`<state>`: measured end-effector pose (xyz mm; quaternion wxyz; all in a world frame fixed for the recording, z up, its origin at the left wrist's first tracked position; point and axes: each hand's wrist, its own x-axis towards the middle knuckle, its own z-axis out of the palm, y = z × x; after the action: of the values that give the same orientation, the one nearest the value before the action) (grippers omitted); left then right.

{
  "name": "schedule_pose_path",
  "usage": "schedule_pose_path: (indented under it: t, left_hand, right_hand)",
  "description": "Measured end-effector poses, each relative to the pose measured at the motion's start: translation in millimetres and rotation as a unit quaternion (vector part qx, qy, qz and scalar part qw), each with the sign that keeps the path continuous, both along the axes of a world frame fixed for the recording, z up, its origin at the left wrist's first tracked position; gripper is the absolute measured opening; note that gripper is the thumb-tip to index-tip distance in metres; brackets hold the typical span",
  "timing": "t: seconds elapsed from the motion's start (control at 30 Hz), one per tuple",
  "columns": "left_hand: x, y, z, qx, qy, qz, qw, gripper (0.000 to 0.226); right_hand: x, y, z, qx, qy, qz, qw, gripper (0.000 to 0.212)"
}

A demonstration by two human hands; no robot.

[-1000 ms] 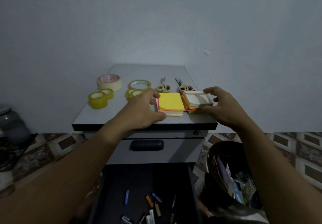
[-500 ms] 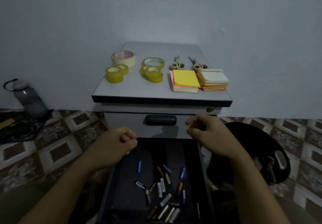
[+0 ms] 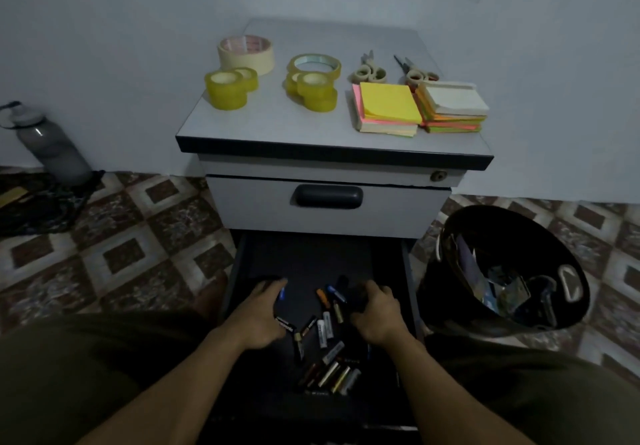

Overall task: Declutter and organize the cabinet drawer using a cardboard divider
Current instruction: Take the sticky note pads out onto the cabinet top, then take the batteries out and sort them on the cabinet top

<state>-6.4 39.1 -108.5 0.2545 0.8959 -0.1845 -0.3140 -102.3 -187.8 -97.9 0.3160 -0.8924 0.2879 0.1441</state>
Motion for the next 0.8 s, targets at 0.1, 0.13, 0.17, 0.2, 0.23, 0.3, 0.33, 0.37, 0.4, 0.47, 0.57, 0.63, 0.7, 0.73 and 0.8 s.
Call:
schedule_pose_path:
  t: [0.1, 0.13, 0.17, 0.2, 0.23, 0.3, 0.33, 0.37, 0.4, 0.47, 0.57, 0.63, 0.7, 0.73, 0.8]
  left_hand:
    - [6, -2, -8, 0.021, 0.010, -0.019, 1.000, 0.118]
    - [8, -3, -9, 0.021, 0.012, -0.025, 0.999, 0.122]
    - [9, -4, -12, 0.020, 0.012, -0.030, 0.999, 0.123]
    - [11, -5, -15, 0.020, 0.010, -0.032, 0.999, 0.123]
    - [12, -6, -18, 0.017, 0.004, -0.031, 0.999, 0.121]
    - [14, -7, -25, 0.005, -0.015, -0.022, 1.000, 0.115]
    - [14, -7, -26, -0.003, -0.023, -0.016, 1.000, 0.111]
    - [14, -7, -28, -0.011, -0.031, -0.009, 0.999, 0.107]
    - [15, -7, -29, -0.017, -0.041, -0.003, 0.999, 0.104]
    - [16, -9, -30, -0.029, -0.058, 0.008, 0.998, 0.098]
    - [19, -11, -30, -0.053, -0.065, 0.009, 0.996, 0.093]
    - [19, -12, -34, -0.067, -0.060, -0.001, 0.996, 0.090]
    - [18, -13, -37, -0.076, -0.066, -0.004, 0.995, 0.084]
    - [18, -14, -39, -0.079, -0.074, -0.003, 0.994, 0.081]
    - [17, -17, -42, -0.079, -0.090, 0.004, 0.993, 0.078]
  right_hand:
    - [3, -3, -11, -0.010, 0.017, -0.023, 1.000, 0.063]
    - [4, -3, -14, -0.011, 0.018, -0.027, 0.999, 0.063]
    - [3, -2, -17, -0.015, 0.015, -0.028, 0.999, 0.063]
    - [3, -1, -20, -0.018, 0.008, -0.028, 0.999, 0.063]
    - [3, 0, -22, -0.020, -0.002, -0.029, 0.999, 0.062]
    - [3, 2, -26, -0.017, -0.024, -0.029, 0.999, 0.061]
    - [3, 2, -26, -0.019, -0.033, -0.024, 0.999, 0.061]
    - [3, 3, -27, -0.022, -0.041, -0.017, 0.999, 0.060]
    - [4, 4, -28, -0.022, -0.051, -0.008, 0.998, 0.058]
    - [6, 7, -29, -0.009, -0.077, 0.004, 0.997, 0.055]
    - [7, 10, -32, 0.029, -0.104, 0.022, 0.994, 0.060]
    - [7, 9, -34, 0.050, -0.112, 0.035, 0.992, 0.065]
    - [7, 7, -37, 0.057, -0.116, 0.047, 0.990, 0.070]
    - [7, 7, -38, 0.055, -0.119, 0.052, 0.990, 0.072]
    - [8, 6, -40, 0.052, -0.120, 0.059, 0.990, 0.074]
